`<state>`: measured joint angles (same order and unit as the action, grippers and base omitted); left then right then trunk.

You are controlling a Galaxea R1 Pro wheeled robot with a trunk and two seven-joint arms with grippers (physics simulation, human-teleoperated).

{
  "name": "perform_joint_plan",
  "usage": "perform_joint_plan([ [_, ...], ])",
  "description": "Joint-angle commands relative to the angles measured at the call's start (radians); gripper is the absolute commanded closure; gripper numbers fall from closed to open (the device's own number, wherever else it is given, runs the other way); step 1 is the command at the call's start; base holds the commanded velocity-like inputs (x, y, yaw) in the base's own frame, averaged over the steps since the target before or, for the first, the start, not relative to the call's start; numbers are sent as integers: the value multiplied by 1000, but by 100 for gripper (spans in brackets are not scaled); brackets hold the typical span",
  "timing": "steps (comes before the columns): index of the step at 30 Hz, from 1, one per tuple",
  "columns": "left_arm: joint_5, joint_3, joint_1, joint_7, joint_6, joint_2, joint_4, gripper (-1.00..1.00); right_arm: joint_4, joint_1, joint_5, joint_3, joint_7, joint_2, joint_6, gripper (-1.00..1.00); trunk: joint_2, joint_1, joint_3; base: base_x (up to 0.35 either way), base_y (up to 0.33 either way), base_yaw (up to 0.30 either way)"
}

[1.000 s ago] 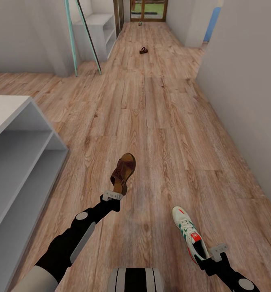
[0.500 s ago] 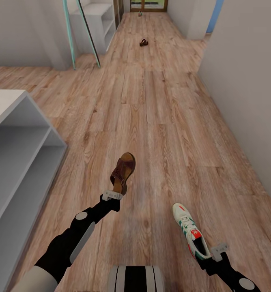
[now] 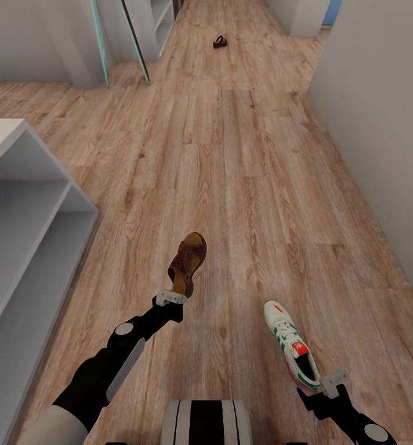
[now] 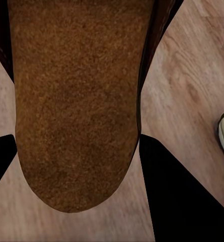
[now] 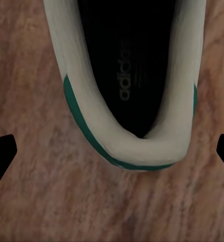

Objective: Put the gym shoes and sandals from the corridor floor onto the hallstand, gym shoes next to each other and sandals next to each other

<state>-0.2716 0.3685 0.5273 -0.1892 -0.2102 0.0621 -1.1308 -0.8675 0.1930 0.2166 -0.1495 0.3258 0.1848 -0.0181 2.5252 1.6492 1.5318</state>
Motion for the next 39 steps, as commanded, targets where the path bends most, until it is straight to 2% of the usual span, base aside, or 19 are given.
perform_joint_plan([
  [1,-8,1,0,-1,-6,1,-1,100,-1,0,10,-4,6,-1,-2,-100,0,0,1,0,0,0],
  [16,-8,1,0,-1,-6,1,-1,100,-1,0,10,-4,6,-1,-2,-100,0,0,3,0,0,-56],
  [19,-8,1,0,-1,-7,1,-1,100,-1,0,10,-4,6,-1,-2,-100,1,1,15,0,0,-7],
  [23,-8,1,0,-1,-6,1,-1,100,-1,0,10,-3,6,-1,-2,-100,1,1,18,0,0,-1],
  [39,-8,1,0,-1,-2,1,-1,100,-1,0,10,-3,6,-1,-2,-100,1,1,20,40,0,0],
])
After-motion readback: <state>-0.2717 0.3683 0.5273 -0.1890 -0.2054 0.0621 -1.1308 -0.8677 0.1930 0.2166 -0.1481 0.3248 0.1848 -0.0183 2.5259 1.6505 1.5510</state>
